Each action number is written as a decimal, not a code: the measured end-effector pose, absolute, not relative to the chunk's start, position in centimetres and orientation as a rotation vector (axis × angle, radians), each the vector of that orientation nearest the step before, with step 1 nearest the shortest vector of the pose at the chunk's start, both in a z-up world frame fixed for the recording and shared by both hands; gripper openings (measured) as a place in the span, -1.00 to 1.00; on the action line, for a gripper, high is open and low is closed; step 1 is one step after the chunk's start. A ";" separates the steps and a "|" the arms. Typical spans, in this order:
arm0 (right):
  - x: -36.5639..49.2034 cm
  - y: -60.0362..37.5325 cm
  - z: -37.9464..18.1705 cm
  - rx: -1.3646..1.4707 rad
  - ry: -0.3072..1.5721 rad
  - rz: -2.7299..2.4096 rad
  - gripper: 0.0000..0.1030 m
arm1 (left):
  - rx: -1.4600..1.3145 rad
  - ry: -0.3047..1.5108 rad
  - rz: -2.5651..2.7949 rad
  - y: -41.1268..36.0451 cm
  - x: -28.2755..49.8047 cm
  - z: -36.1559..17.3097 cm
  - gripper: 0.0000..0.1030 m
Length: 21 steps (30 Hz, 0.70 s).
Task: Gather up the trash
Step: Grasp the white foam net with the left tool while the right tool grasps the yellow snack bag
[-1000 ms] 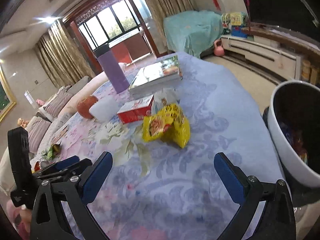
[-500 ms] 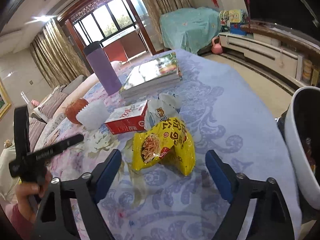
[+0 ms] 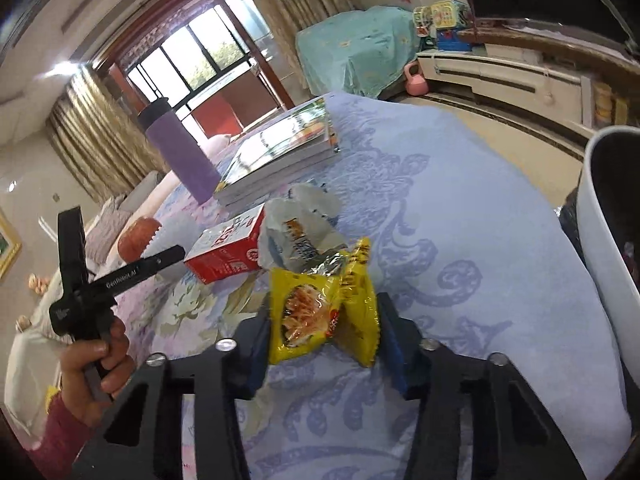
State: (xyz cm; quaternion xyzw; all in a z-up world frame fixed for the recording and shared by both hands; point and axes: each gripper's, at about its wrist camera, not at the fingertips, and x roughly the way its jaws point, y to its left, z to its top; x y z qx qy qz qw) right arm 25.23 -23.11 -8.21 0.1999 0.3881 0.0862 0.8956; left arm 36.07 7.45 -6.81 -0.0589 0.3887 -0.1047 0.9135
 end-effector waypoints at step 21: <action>22.2 -22.9 -7.1 0.314 0.872 0.358 -0.63 | -0.233 0.829 -0.176 0.9 21.9 -6.1 -0.58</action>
